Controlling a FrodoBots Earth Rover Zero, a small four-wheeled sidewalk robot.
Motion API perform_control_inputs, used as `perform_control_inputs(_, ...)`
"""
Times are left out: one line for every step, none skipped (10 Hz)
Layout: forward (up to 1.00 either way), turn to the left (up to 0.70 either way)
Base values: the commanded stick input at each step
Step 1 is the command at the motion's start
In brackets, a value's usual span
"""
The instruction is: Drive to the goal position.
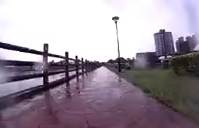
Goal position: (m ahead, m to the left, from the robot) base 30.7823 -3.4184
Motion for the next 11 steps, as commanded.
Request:
perform_control_inputs(1.00,0.00)
perform_control_inputs(1.00,0.00)
perform_control_inputs(1.00,0.00)
perform_control_inputs(1.00,0.00)
perform_control_inputs(1.00,0.00)
perform_control_inputs(1.00,0.00)
perform_control_inputs(1.00,0.00)
perform_control_inputs(1.00,0.00)
perform_control_inputs(1.00,0.00)
perform_control_inputs(1.00,0.00)
perform_control_inputs(1.00,0.00)
